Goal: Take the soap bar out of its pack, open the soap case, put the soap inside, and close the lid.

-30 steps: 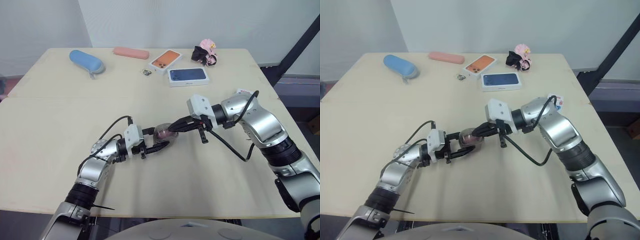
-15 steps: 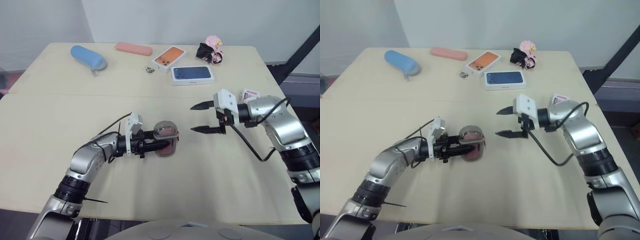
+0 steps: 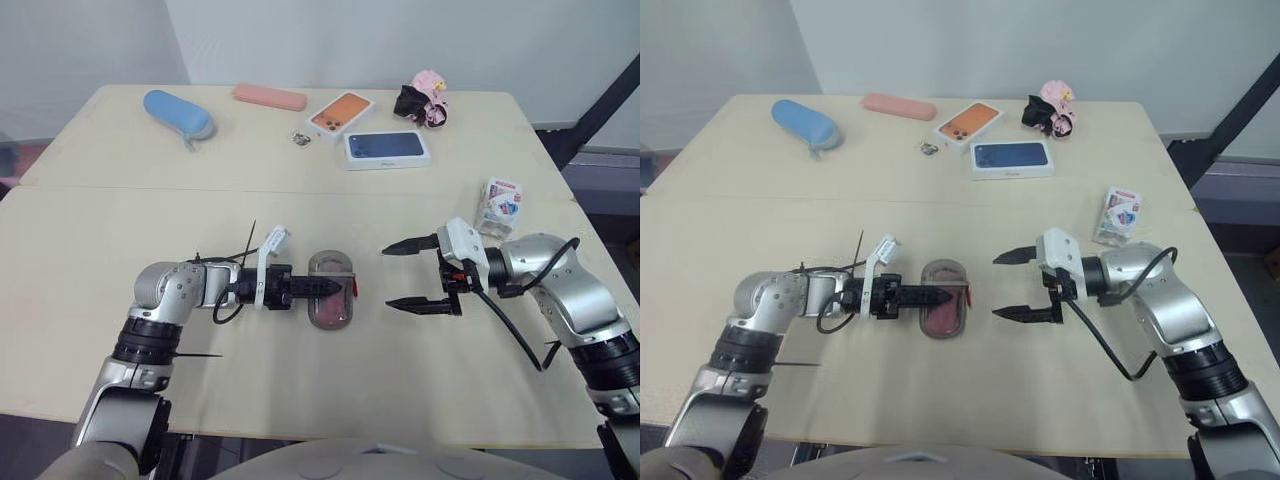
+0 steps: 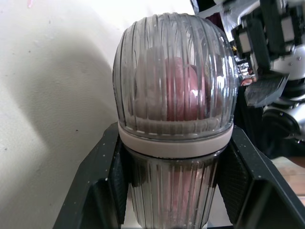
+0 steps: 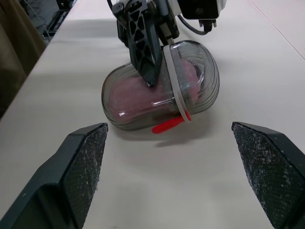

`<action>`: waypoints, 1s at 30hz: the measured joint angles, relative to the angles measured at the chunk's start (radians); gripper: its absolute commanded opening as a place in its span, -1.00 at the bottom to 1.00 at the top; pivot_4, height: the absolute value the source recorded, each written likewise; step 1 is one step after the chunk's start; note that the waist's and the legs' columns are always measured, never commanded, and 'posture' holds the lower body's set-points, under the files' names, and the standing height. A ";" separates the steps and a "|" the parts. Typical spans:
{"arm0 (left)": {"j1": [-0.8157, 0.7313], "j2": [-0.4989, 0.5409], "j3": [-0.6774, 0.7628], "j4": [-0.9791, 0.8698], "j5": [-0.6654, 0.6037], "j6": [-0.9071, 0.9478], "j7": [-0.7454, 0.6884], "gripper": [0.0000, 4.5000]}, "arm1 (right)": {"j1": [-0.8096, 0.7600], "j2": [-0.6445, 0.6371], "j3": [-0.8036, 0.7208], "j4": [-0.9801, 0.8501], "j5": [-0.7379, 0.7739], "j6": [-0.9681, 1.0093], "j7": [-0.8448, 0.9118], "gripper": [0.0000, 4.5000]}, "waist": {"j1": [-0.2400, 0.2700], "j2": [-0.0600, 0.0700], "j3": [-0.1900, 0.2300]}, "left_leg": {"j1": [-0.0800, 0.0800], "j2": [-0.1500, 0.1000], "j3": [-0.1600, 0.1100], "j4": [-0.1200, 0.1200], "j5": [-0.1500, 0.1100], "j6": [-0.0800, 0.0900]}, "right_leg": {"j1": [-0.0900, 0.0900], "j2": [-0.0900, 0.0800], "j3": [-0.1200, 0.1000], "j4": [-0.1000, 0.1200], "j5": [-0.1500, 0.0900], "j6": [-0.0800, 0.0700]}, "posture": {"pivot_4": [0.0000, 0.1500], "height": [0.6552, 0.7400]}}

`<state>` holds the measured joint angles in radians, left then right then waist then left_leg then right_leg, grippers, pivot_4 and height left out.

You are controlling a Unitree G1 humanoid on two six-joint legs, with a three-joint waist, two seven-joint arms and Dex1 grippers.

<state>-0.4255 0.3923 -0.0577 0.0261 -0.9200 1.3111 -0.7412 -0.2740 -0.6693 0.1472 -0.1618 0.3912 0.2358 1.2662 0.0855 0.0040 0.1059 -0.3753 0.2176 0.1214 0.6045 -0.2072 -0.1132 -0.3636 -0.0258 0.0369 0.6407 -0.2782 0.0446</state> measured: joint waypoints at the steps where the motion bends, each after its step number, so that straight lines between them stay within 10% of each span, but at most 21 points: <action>1: -0.001 0.001 0.000 0.001 0.004 0.000 -0.003 -0.14 | 0.005 0.001 0.000 0.009 -0.009 -0.006 -0.006 0.99 | -0.001 0.000 0.000 | 0.000 0.000 0.000 0.000 0.000 0.000 | 0.001 0.000 0.000 0.000 0.000 0.000 | 1.00 1.00; 9: -0.013 0.024 -0.058 0.009 0.072 -0.083 -0.055 0.99 | -0.009 0.019 0.004 0.030 -0.024 -0.020 -0.033 1.00 | -0.005 0.000 0.000 | 0.002 0.000 -0.001 -0.001 0.000 0.000 | 0.005 -0.003 -0.002 0.000 0.000 0.000 | 1.00 1.00; 21: 0.025 0.295 -0.140 -0.013 0.381 -0.623 -0.298 0.99 | -0.038 0.034 0.006 0.076 -0.034 -0.025 -0.052 1.00 | -0.011 0.002 0.001 | 0.001 0.000 -0.002 -0.006 0.002 0.000 | 0.005 0.000 -0.004 -0.006 0.000 0.000 | 1.00 1.00; 30: 0.261 0.219 -0.007 -0.097 0.571 -1.048 -0.142 0.99 | 0.005 0.040 -0.069 0.175 -0.056 -0.099 -0.147 1.00 | 0.008 0.001 0.002 | -0.001 0.001 -0.004 -0.005 -0.001 0.001 | 0.005 -0.001 -0.012 -0.007 0.000 0.000 | 1.00 1.00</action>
<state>-0.1647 0.6116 -0.0648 -0.0705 -0.3488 0.2634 -0.8829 -0.2691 -0.6292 0.0787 0.0136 0.3354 0.1366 1.1196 0.0934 0.0052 0.1075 -0.3762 0.2182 0.1179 0.5998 -0.2084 -0.1125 -0.3588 -0.0269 0.0246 0.6337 -0.2780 0.0449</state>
